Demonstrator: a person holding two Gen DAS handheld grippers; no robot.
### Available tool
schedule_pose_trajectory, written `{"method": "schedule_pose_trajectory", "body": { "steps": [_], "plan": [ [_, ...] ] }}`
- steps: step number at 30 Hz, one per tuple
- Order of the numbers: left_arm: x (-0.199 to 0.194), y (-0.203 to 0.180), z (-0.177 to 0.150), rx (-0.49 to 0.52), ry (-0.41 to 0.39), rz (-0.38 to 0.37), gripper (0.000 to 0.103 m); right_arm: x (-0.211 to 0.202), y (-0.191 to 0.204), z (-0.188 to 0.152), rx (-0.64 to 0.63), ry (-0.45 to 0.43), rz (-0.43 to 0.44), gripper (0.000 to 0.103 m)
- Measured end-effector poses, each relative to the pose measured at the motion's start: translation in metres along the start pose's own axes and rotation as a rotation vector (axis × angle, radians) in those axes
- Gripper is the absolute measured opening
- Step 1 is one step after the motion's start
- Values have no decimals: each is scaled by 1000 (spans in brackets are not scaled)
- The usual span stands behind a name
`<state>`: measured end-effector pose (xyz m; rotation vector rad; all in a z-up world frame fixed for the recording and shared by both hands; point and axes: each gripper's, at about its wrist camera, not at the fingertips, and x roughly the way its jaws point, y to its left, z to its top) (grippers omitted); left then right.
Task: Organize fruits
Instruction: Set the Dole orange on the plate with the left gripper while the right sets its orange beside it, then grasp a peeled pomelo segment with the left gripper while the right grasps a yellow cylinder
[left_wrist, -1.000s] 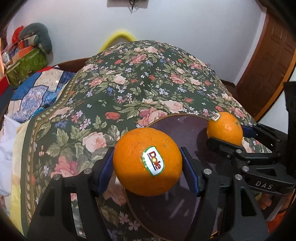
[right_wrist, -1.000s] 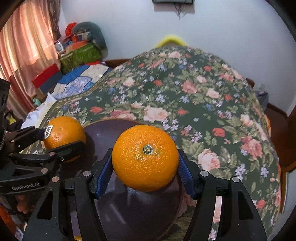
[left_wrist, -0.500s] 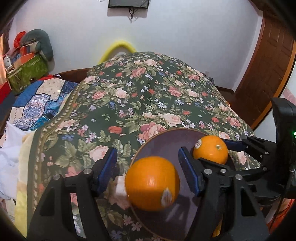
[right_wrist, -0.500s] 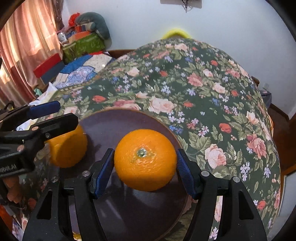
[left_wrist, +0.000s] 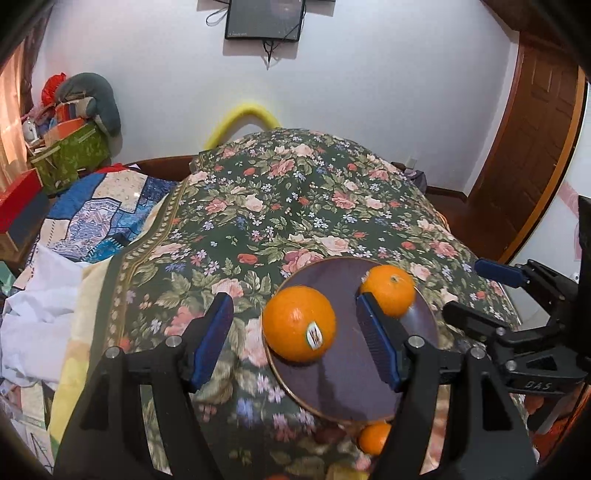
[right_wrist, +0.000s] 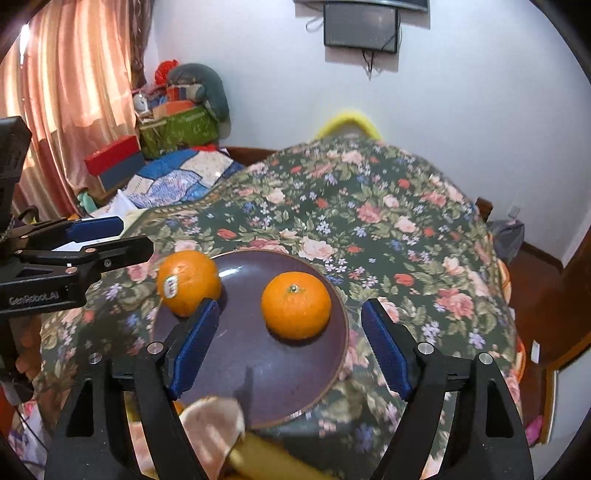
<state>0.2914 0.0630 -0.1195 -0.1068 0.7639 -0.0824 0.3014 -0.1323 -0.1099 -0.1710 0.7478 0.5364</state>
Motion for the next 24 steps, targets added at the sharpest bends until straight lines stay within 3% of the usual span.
{"method": "schedule_pose_trajectory", "body": {
  "steps": [11, 24],
  "plan": [
    [-33, -14, -43, -12, 47, -19, 69, -47, 3, -34, -2, -17, -39, 78],
    [-44, -37, -91, 8, 128, -43, 69, -63, -10, -85, 55, 28, -33, 78]
  ]
}}
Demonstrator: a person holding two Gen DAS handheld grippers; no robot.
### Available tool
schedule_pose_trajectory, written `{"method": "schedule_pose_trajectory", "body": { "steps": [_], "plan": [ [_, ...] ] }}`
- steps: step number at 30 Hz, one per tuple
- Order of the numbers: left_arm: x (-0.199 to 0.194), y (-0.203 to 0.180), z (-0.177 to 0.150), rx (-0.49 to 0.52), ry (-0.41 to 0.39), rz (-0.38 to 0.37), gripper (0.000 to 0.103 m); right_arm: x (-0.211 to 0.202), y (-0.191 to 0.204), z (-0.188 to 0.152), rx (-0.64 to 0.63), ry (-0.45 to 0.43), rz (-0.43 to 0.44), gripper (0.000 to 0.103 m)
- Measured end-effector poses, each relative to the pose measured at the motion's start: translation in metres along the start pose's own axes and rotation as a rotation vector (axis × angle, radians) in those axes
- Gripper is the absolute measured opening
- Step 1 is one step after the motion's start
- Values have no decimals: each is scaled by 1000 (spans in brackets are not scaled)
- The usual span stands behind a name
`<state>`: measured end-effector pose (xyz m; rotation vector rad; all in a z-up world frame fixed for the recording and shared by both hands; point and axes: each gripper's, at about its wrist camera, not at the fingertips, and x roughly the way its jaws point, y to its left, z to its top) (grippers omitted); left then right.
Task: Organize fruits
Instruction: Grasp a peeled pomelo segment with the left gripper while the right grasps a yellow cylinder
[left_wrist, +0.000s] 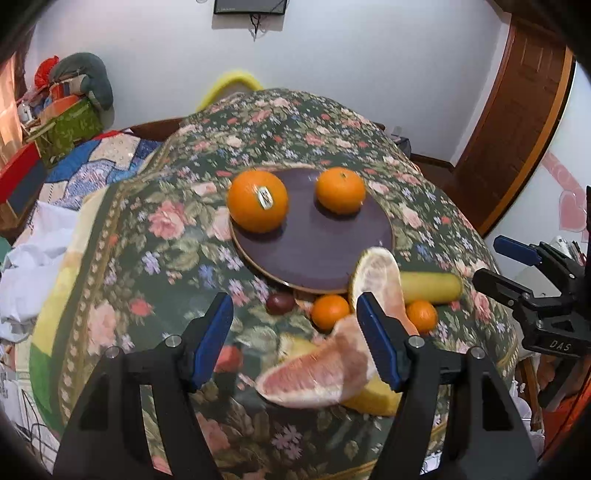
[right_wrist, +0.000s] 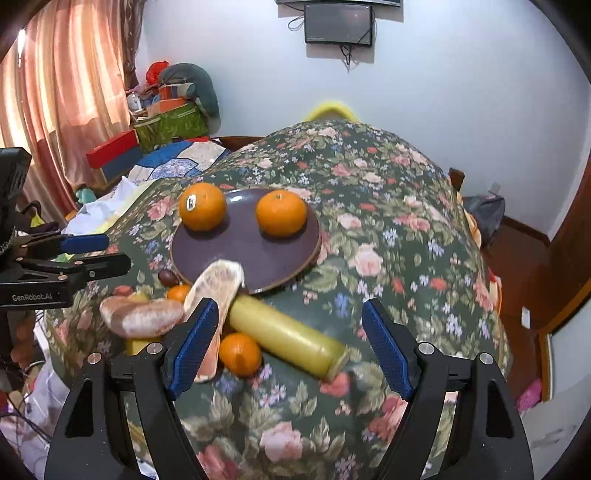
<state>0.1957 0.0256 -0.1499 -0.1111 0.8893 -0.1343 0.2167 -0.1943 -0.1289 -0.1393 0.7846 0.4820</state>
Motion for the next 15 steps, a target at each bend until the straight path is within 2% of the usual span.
{"method": "schedule_pose_trajectory", "body": {
  "steps": [3, 10, 15],
  "plan": [
    [3, -7, -7, 11, 18, -8, 69, 4, -6, -11, 15, 13, -1, 82],
    [11, -20, -17, 34, 51, -19, 69, 26, -29, -24, 22, 69, -22, 82],
    [19, -30, -24, 66, 79, -14, 71, 43, -45, -28, 67, 100, 4, 82]
  ]
}}
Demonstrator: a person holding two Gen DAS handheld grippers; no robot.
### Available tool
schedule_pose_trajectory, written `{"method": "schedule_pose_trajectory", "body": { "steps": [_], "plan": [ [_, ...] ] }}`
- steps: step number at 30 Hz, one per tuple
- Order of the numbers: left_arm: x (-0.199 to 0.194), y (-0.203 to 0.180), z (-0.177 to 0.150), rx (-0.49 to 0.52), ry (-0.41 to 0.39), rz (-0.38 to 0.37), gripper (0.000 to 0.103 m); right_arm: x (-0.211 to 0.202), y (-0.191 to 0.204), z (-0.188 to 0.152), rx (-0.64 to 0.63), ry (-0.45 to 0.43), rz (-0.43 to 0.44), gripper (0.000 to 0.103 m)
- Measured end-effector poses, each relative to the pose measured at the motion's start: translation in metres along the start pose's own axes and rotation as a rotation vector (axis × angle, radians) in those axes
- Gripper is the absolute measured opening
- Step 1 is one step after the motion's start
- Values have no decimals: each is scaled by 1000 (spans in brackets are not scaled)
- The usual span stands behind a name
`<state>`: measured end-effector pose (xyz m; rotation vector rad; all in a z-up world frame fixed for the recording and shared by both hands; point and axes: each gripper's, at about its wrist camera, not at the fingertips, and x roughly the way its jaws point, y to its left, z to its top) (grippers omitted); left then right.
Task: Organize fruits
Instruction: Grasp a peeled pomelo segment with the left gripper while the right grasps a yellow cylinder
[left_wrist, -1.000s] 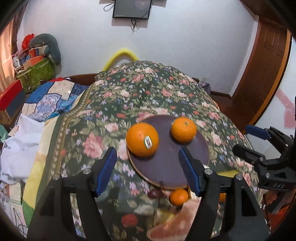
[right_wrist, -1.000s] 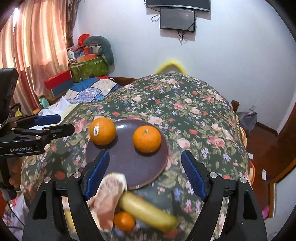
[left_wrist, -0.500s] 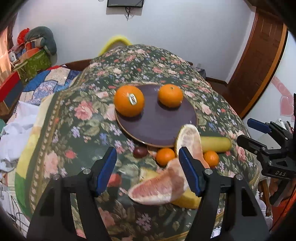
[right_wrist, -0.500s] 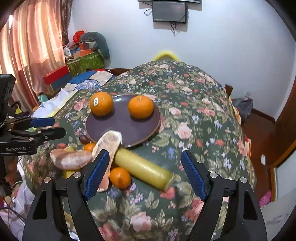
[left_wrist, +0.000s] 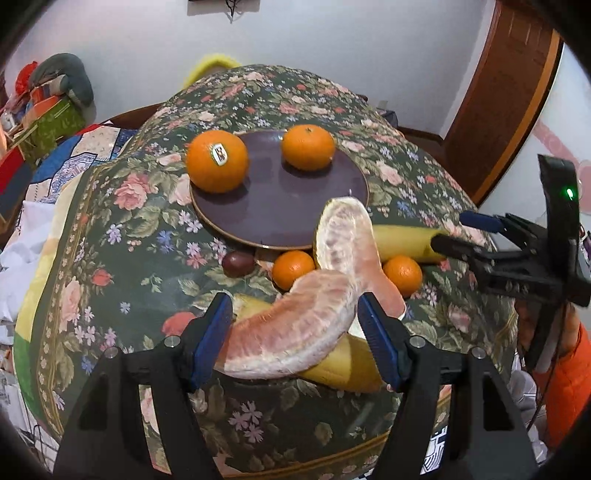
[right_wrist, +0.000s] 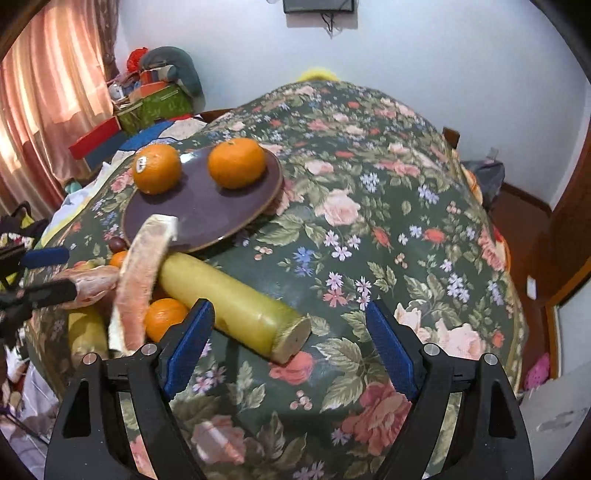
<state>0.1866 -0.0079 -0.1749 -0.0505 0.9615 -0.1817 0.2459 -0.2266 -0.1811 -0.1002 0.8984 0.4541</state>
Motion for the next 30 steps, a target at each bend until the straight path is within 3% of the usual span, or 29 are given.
{"method": "schedule_pose_trajectory", "body": {
  "steps": [11, 15, 18, 25, 30],
  "plan": [
    [18, 2, -2, 15, 11, 30, 77, 18, 14, -3, -40, 16, 103, 79],
    [21, 18, -1, -58, 7, 27, 69, 12, 12, -8, -31, 10, 124, 65],
    [21, 33, -2, -115, 10, 43, 56, 6, 11, -13, -12, 1, 123, 56],
    [6, 58, -12, -206, 3, -9, 54, -12, 14, -28, 20, -4, 141, 36],
    [-3, 57, -22, -188, 29, -32, 54, -19, 23, -37, -13, 30, 179, 33]
  ]
}}
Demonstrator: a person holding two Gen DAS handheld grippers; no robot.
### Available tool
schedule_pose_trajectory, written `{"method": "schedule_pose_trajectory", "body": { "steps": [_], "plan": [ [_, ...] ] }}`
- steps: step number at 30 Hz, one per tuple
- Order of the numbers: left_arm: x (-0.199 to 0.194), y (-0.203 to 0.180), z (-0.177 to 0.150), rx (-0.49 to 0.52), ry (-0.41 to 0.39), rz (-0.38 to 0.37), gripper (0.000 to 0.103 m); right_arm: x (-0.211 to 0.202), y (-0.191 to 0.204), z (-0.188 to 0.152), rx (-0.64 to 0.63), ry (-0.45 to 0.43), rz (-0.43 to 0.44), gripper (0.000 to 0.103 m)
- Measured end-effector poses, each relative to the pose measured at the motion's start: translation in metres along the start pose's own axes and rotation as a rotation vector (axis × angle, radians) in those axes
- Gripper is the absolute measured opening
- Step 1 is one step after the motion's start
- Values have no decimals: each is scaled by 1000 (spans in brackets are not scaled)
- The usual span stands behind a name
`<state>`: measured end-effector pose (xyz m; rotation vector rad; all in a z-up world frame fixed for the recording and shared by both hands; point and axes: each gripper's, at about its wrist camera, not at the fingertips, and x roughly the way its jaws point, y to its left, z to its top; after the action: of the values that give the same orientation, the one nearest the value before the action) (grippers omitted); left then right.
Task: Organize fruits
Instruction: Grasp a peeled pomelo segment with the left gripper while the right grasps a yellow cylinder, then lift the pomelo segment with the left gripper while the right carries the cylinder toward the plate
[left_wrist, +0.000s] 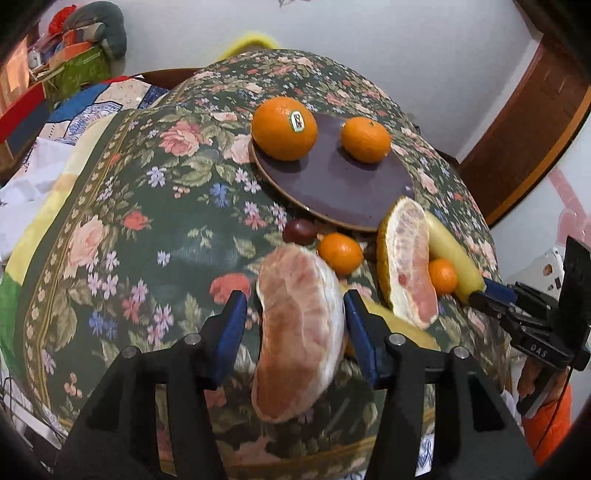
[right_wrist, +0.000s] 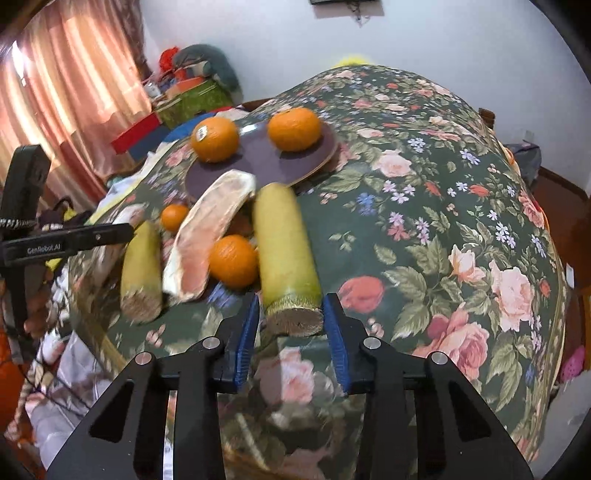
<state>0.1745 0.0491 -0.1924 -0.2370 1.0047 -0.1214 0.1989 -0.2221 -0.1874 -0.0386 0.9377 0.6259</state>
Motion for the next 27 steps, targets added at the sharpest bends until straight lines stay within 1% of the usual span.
{"method": "schedule_pose_trajectory", "body": {
  "steps": [3, 5, 6, 9, 11, 13, 15, 16, 17, 18, 20, 21, 22, 25, 27],
  "plan": [
    [-1, -1, -5, 10, 4, 7, 58, -4, 1, 4, -1, -11, -16, 33],
    [-1, 1, -6, 5, 2, 30, 71, -4, 2, 11, -12, -23, -30, 37],
    [0, 3, -7, -6, -2, 39, 73, -2, 4, 13, -20, -25, -40, 41],
    [1, 10, -10, -52, -2, 7, 74, 16, 5, 23, -46, -10, -85, 41],
    [3, 13, -10, -70, -3, -9, 74, 26, 4, 27, -42, -2, -77, 41],
    [3, 13, -10, -77, -7, -18, 74, 26, 3, 28, -31, -18, -82, 41],
    [3, 13, -11, -75, -9, -34, 70, 25, 1, 28, -13, -20, -68, 39],
    [3, 13, -10, -76, -7, -52, 65, 24, -1, 26, 0, -22, -50, 34],
    [4, 13, -10, -82, -4, -71, 60, 23, -2, 24, 14, -21, -26, 34],
    [4, 14, -9, -90, 0, -91, 58, 21, -2, 21, 16, -26, -24, 34],
    [4, 15, -8, -104, 6, -126, 50, 16, 0, 15, 11, -28, -34, 34],
    [5, 15, -8, -110, 10, -147, 47, 14, 1, 13, 10, -28, -39, 34],
    [4, 15, -8, -113, 12, -152, 46, 11, 2, 10, 9, -26, -43, 34],
    [2, 13, -8, -100, 9, -127, 45, 3, 2, 1, 14, -25, -55, 34],
    [-2, 11, -9, -70, -3, -55, 45, -1, 2, -2, 17, -20, -61, 34]
  ]
}}
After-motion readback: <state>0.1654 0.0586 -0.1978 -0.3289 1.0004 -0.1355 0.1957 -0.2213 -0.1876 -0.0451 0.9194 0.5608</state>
